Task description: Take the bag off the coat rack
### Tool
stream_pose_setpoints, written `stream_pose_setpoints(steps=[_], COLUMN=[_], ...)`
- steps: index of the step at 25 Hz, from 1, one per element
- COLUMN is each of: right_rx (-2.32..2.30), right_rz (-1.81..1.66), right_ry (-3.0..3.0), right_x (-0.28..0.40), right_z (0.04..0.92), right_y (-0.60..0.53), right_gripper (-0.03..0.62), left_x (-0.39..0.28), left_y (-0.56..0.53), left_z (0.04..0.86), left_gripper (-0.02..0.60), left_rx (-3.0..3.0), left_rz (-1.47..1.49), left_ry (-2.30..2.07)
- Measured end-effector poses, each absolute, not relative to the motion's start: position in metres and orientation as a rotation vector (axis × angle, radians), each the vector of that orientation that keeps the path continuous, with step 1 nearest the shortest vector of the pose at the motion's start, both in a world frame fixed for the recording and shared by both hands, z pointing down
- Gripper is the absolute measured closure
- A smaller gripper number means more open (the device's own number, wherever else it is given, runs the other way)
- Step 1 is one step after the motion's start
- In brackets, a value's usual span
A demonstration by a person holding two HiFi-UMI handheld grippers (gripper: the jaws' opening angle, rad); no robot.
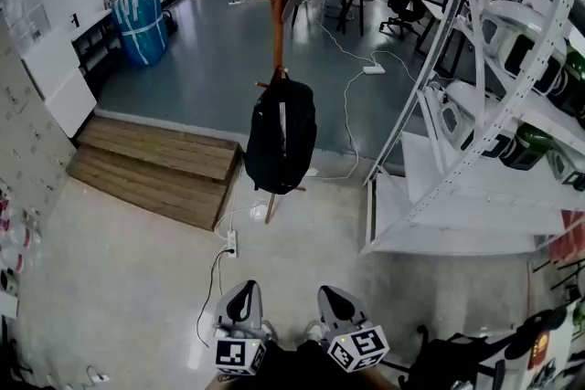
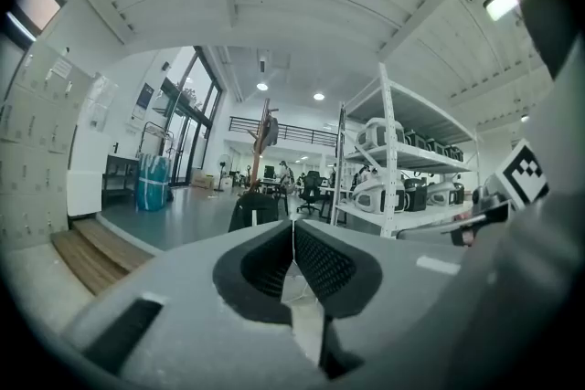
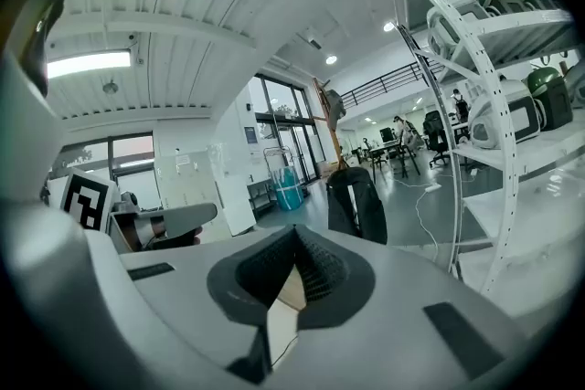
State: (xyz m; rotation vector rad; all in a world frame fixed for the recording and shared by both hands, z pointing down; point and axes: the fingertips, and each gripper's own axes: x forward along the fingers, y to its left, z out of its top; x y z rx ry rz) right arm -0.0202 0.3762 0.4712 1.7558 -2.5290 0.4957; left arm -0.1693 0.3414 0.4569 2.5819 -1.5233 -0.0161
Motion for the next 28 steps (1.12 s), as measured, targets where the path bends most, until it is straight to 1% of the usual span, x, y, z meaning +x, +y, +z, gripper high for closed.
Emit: stream_pose_setpoints(steps=[3, 7, 11, 18, 23, 28], right_rx=[1.761, 1.777, 1.771, 1.829, 1.829, 1.832], right_rz=[0.493, 0.493, 0.469, 0.413, 0.380, 0.353], right_ry=[-2.522, -2.501, -2.496, -2.464, -2.470, -2.492], right_x=[-0.030, -0.043, -0.065, -0.087, -0.097, -0.096], right_z=[0.471, 0.473, 0.474, 0.475, 0.473, 0.474], right_y=[0.373, 0.370, 0.367, 0.357, 0.347, 0.325], right_gripper=[0.587, 0.586, 0.586, 0.586, 0.586, 0.587], left_x=[-0.180, -0.195, -0.218, -0.243, -0.251, -0.242], left_y=[0.340, 0.340, 0.337, 0.328, 0.321, 0.305], left_z=[0.458, 0.460, 0.462, 0.465, 0.468, 0.467], left_gripper=[0.561, 0.561, 0.561, 0.561, 0.561, 0.561], left_rx=[2.593, 2.611, 2.594, 2.628, 2.626, 2.622], left_rz=[-0.018, 0.049, -0.012, -0.020, -0.024, -0.035], left_ry=[-1.534, -1.517, -1.513, -1.478, -1.459, -1.423])
